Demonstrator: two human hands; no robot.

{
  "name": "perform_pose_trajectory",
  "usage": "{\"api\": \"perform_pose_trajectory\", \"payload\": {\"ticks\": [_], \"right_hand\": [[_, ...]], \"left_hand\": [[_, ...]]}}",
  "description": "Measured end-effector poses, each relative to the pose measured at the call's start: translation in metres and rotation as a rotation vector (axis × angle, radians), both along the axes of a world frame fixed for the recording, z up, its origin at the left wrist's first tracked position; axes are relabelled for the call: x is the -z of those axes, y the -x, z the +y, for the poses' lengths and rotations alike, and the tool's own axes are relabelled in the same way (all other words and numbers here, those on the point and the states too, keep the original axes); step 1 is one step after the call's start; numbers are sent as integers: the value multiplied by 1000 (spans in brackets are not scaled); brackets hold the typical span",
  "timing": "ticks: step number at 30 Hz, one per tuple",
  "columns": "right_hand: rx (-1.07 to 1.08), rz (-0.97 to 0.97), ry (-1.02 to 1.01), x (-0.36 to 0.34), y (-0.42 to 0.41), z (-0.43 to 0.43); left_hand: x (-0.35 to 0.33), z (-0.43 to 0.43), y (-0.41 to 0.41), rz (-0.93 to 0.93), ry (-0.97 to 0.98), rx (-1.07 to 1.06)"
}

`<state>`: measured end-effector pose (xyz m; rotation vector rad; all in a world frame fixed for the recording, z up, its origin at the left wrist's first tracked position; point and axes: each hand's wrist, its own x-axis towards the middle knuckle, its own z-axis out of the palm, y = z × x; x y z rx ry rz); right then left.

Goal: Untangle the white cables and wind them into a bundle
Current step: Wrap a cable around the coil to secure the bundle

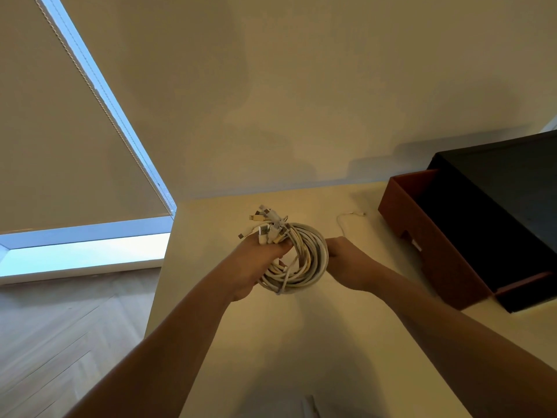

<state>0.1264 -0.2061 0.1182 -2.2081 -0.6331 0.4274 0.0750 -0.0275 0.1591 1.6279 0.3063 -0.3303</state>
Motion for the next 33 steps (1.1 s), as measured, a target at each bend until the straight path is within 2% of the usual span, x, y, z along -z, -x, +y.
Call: {"api": "perform_pose_trajectory", "payload": {"ticks": [3, 6, 12, 16, 21, 27, 33], "right_hand": [[-4, 36, 33, -4, -5, -7], [-4, 14, 68, -15, -12, -14], [4, -93, 113, -28, -24, -24], [59, -27, 31, -33, -27, -31], [136, 56, -83, -44, -15, -34], [61, -131, -79, -58, 14, -8], [85, -256, 14, -47, 22, 14]], "left_hand": [[0, 8, 0, 11, 10, 32], [0, 14, 0, -43, 12, 179], [1, 23, -2, -91, -1, 276], [1, 24, -3, -109, -31, 203], [10, 23, -8, -84, -95, 1], [17, 11, -12, -65, -136, -165], [14, -9, -7, -136, -35, -249]]}}
